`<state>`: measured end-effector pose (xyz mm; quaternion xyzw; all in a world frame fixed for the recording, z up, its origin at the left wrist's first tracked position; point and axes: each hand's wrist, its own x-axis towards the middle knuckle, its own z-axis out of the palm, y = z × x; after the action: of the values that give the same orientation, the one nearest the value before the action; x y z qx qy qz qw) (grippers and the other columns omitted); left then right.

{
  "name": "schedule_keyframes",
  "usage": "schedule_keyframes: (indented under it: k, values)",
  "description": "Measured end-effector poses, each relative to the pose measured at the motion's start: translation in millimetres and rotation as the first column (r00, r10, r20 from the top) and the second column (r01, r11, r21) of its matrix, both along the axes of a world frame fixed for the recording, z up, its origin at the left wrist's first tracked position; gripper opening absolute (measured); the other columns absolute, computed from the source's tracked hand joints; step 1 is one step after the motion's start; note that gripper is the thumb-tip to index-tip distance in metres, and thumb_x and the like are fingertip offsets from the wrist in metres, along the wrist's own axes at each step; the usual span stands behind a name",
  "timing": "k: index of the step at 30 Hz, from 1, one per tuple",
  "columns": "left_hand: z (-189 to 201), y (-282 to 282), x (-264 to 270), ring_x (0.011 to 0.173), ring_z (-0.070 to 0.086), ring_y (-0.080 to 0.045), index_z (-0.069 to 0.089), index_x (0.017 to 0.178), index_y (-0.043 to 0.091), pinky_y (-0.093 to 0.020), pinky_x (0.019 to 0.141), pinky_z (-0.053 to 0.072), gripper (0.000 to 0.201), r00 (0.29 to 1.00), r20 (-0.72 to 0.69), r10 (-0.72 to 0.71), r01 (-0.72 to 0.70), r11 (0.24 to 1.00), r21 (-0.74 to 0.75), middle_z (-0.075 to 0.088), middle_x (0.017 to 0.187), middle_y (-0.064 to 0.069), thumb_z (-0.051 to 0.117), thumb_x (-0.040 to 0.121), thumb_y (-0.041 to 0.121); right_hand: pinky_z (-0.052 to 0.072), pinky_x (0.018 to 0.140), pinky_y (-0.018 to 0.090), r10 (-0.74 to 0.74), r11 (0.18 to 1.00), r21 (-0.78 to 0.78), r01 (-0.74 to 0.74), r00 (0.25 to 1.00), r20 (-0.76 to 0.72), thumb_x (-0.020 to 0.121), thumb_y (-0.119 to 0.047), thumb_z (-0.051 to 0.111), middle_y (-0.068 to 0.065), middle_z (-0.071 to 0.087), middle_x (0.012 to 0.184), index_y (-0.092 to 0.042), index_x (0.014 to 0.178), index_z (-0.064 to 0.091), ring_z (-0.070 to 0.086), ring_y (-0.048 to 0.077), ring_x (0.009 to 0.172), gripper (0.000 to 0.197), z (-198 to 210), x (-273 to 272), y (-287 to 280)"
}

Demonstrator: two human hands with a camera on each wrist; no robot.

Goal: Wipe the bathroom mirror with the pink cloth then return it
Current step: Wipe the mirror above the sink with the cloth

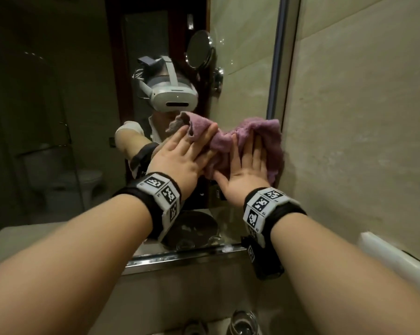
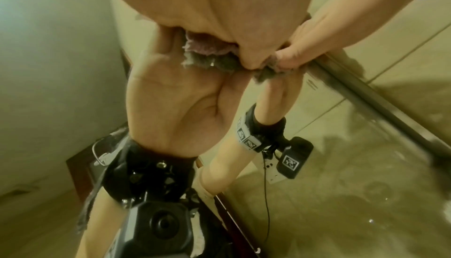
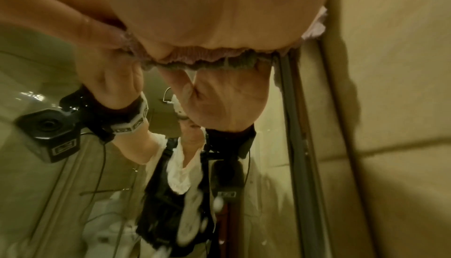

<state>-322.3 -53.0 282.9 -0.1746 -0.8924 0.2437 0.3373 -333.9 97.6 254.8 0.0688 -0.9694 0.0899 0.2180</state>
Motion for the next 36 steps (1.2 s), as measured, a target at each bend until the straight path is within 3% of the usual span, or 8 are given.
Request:
schedule_keyframes:
  k: [6,12,15,18,24,29,32,36]
  values:
    - [13.3,0.6,0.5,0.147,-0.019,-0.026,-0.015,0.15,0.029,-0.034,0.109,-0.026,0.064,0.999,0.033,0.036,-0.035,0.998,-0.047,-0.041,0.139,0.003,0.024,0.1,0.045,-0.017,0.115,0.041,0.048,0.999,0.026,-0.046,0.997,-0.063,0.087,-0.054,0.046,0.014,-0.032,0.153,-0.026,0.145,-0.026,-0.026,0.032,0.142,0.096,23.9,-0.4,9.1]
    - [-25.4,8.4,9.4,0.147,-0.018,-0.028,-0.013,0.151,0.027,-0.033,0.109,-0.027,0.063,0.994,0.105,0.012,-0.017,0.999,0.045,-0.03,0.155,-0.004,0.025,0.102,0.035,-0.014,0.117,0.043,-0.001,1.0,-0.03,0.002,1.0,0.02,0.09,-0.053,0.041,0.015,-0.029,0.154,-0.021,0.146,-0.024,-0.021,0.034,0.144,0.092,-23.2,4.0,-2.5]
    - [-24.1,2.5,7.7,0.148,-0.017,-0.027,-0.014,0.15,0.028,-0.034,0.111,-0.024,0.062,0.995,0.101,0.027,-0.028,1.0,0.008,-0.041,0.142,0.003,0.022,0.102,0.04,-0.01,0.118,0.043,0.024,1.0,0.012,-0.023,0.999,-0.021,0.086,-0.05,0.049,0.013,-0.03,0.154,-0.028,0.145,-0.025,-0.02,0.032,0.144,0.097,-2.7,1.3,6.3]
    - [-20.5,1.4,7.9,0.148,-0.014,-0.025,-0.013,0.15,0.028,-0.033,0.112,-0.02,0.062,0.997,0.07,0.022,-0.023,1.0,0.002,-0.031,0.155,-0.002,0.021,0.101,0.044,-0.008,0.118,0.045,0.067,0.996,0.068,-0.06,0.993,-0.095,0.084,-0.05,0.053,0.012,-0.029,0.155,-0.03,0.145,-0.024,-0.022,0.031,0.144,0.1,13.5,0.4,14.2]
    - [-61.8,7.6,13.1,0.148,-0.013,-0.029,-0.01,0.151,0.027,-0.037,0.108,-0.022,0.065,0.991,0.131,0.015,-0.023,0.998,0.057,-0.041,0.145,-0.002,0.03,0.101,0.033,-0.007,0.119,0.042,-0.017,0.998,-0.067,0.021,0.998,0.054,0.092,-0.049,0.039,0.015,-0.026,0.155,-0.02,0.147,-0.022,-0.017,0.034,0.145,0.087,-61.0,11.1,-5.2]
    - [-79.8,-4.8,13.2,0.149,-0.004,-0.029,-0.018,0.142,0.028,-0.034,0.111,-0.025,0.055,0.987,0.145,-0.067,0.057,0.996,0.071,-0.036,0.14,0.002,0.001,0.092,0.043,-0.004,0.119,0.045,0.001,0.984,-0.176,0.005,0.999,0.033,0.089,-0.041,0.049,0.014,-0.025,0.156,-0.023,0.147,-0.021,-0.013,0.035,0.145,0.092,-69.3,7.9,-8.1]
    - [-77.3,-8.0,15.3,0.149,-0.004,-0.028,-0.016,0.14,0.029,-0.034,0.112,-0.023,0.056,0.985,0.152,-0.078,0.073,0.997,0.036,-0.033,0.142,0.002,0.017,0.096,0.039,-0.004,0.119,0.045,0.003,0.981,-0.192,-0.013,0.998,-0.055,0.089,-0.039,0.05,0.016,-0.021,0.157,-0.021,0.148,-0.016,-0.01,0.036,0.146,0.09,-72.9,8.2,-6.1]
    - [-97.0,-0.5,22.6,0.148,-0.016,-0.027,-0.014,0.15,0.03,-0.036,0.108,-0.024,0.062,0.971,0.239,0.028,-0.032,0.999,0.009,-0.045,0.136,0.002,0.024,0.101,0.034,-0.005,0.119,0.045,-0.055,0.956,-0.285,0.069,0.997,0.058,0.092,-0.04,0.046,0.017,-0.021,0.156,-0.017,0.147,-0.019,-0.013,0.035,0.146,0.089,-111.4,15.0,-17.7]
